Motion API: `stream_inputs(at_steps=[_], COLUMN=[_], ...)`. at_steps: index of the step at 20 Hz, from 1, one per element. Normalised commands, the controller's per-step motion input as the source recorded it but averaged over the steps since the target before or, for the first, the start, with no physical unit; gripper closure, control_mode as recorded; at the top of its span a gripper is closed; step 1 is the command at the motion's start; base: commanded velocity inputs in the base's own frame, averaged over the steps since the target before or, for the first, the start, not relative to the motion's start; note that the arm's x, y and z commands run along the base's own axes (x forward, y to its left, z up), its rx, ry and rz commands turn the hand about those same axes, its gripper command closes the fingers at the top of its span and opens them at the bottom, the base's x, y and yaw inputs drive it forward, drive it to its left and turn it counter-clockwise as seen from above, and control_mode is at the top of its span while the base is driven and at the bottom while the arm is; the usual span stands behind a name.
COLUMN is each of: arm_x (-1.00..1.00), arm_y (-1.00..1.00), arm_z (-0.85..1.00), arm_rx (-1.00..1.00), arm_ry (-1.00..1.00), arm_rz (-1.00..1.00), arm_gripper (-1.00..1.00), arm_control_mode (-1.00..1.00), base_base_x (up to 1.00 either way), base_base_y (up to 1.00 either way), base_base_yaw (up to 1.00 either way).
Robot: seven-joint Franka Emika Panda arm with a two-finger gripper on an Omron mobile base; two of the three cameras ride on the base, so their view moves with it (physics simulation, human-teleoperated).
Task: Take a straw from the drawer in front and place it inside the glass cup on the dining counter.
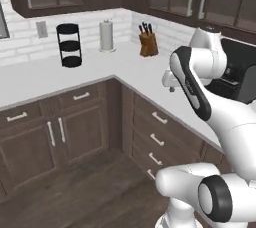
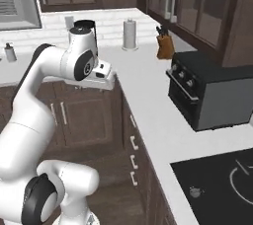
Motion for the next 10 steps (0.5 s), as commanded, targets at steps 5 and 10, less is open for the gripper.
stream_inputs(at_steps=[5, 10], arm_x=[0.00, 0.00], arm_y=[0.00, 0.00], arm_z=[0.00, 0.00], arm_rx=[0.00, 0.00], arm_ry=[0.00, 0.00], arm_rz=[0.00, 0.00], arm_gripper=[-1.00, -1.00], arm_control_mode=[1.00, 1.00], base_base_x=[-0.16, -0.40], base_base_y=[-0.63, -0.56], base_base_yaw=[0.56, 0.43])
